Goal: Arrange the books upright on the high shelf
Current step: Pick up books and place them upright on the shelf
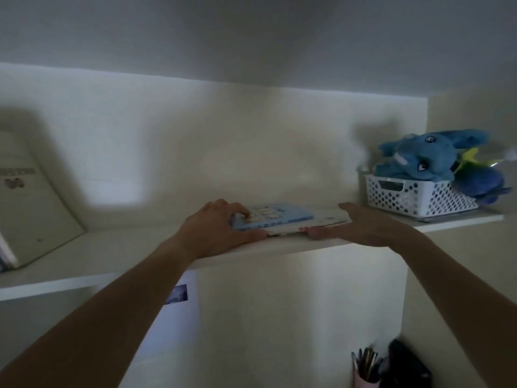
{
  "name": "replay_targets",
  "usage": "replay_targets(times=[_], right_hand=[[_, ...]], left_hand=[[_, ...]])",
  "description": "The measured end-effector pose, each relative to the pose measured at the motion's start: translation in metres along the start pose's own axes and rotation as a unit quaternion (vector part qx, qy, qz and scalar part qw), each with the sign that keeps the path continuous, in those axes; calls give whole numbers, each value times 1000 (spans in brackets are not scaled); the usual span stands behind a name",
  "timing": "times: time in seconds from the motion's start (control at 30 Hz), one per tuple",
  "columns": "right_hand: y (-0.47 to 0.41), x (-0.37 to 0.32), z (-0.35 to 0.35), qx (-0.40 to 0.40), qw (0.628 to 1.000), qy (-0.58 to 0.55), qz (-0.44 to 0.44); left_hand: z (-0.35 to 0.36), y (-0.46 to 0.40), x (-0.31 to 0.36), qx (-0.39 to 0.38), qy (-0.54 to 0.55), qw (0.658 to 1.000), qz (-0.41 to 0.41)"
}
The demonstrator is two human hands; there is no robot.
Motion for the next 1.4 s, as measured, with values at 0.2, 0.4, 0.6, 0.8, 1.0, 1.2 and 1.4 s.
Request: replay_targets(times=[0.2,0.4,0.6,0.8,1.0,1.2,1.4], right_hand=[[-26,-18,-3,-25,998,-57,-21],[-26,-31,-6,-35,990,-132,-39],[-32,-36,4,10,972,-228,-49],[-31,-34,9,86,954,-280,-71],[-11,-54,1,138,935,-299,-128],[19,-139,27,-43,842,-515,-156],[67,-250,94,-101,877,-419,-211]], left_hand=[[-3,7,-11,46,-13,996,-75],[-11,4,-3,85,-11,995,-40],[-16,9,3,124,34,992,-2],[-14,9,1,113,27,993,-15],[-14,10,-4,120,14,992,-38],[-33,19,7,188,-143,971,-25],[-59,83,-10,228,-130,965,-7]])
Point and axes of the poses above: each hand's wrist, its own y-axis away from the middle knuckle, its own z-axis out of the palm, x = y × z, the point moved 6 cm from there along -y, towards the middle knuckle, and after that the axes turned 12 degrees about z, right-handed, at the moved point
